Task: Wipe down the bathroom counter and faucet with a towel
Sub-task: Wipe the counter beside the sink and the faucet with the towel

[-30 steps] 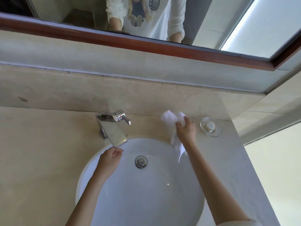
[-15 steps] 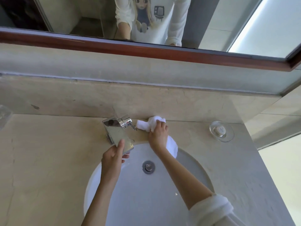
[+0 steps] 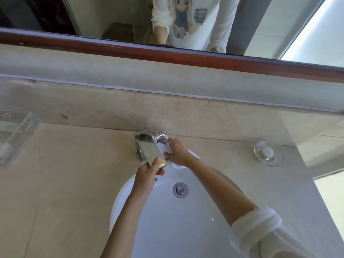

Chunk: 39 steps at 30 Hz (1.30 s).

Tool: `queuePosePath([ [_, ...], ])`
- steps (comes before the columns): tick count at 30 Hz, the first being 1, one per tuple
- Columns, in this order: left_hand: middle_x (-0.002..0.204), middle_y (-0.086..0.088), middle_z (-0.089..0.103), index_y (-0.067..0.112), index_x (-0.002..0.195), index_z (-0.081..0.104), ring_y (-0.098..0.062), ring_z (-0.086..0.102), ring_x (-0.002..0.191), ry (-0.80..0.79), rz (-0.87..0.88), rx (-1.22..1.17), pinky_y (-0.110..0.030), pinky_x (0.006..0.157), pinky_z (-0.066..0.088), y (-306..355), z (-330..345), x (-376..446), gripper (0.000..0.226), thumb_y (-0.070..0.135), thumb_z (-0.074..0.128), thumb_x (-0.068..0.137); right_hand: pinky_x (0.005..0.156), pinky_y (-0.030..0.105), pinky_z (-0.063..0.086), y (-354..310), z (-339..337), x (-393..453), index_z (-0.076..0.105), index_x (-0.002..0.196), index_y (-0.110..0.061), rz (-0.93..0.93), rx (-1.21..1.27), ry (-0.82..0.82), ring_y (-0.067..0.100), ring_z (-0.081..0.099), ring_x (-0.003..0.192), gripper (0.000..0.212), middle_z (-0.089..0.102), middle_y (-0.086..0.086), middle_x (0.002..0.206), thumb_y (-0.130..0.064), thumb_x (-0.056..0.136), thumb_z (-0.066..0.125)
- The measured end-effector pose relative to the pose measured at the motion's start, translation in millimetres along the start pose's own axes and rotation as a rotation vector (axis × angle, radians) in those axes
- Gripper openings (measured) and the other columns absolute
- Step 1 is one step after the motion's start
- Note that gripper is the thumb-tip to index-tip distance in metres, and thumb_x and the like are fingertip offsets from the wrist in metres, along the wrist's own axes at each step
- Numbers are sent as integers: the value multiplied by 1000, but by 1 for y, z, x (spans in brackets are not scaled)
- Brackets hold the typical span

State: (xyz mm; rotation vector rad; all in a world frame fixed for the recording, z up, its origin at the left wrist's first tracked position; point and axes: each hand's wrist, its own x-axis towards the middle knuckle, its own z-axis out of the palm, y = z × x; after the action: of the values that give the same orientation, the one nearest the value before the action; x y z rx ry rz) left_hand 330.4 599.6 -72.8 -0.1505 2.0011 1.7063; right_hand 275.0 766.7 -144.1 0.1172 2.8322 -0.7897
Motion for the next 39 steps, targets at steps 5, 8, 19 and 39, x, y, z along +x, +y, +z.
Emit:
queuePosePath([
  [5, 76, 3, 66, 22, 82, 64, -9, 63, 77, -46, -1, 30, -26, 68, 41, 2, -5, -1, 26, 32, 46, 97, 98, 25, 30, 21, -2, -30, 50, 135, -15, -154, -9, -57, 27, 46, 119, 49, 54, 10, 132, -10, 86, 56],
  [8, 77, 2, 67, 20, 85, 64, -9, 63, 79, -70, -22, 41, -25, 68, 42, 2, -6, 1, 26, 34, 46, 97, 99, 30, 36, 49, -15, -42, 55, 129, -15, -171, -49, -38, 27, 51, 114, 48, 58, 9, 125, -18, 81, 50],
  [19, 79, 7, 68, 16, 93, 67, 3, 63, 67, -26, -8, 25, -23, 64, 42, -2, -3, 4, 27, 32, 45, 97, 104, 39, 38, 8, 1, 18, 39, 140, -7, -215, -463, 79, 27, 41, 131, 61, 44, 10, 142, -27, 86, 57],
  [39, 76, 2, 67, 9, 99, 67, -9, 64, 78, -48, -45, 4, -26, 66, 44, -7, -1, 9, 36, 36, 44, 97, 93, 42, 35, 108, -20, -67, 50, 128, -5, 739, -19, 659, 38, 44, 111, 46, 52, 19, 130, -3, 83, 47],
])
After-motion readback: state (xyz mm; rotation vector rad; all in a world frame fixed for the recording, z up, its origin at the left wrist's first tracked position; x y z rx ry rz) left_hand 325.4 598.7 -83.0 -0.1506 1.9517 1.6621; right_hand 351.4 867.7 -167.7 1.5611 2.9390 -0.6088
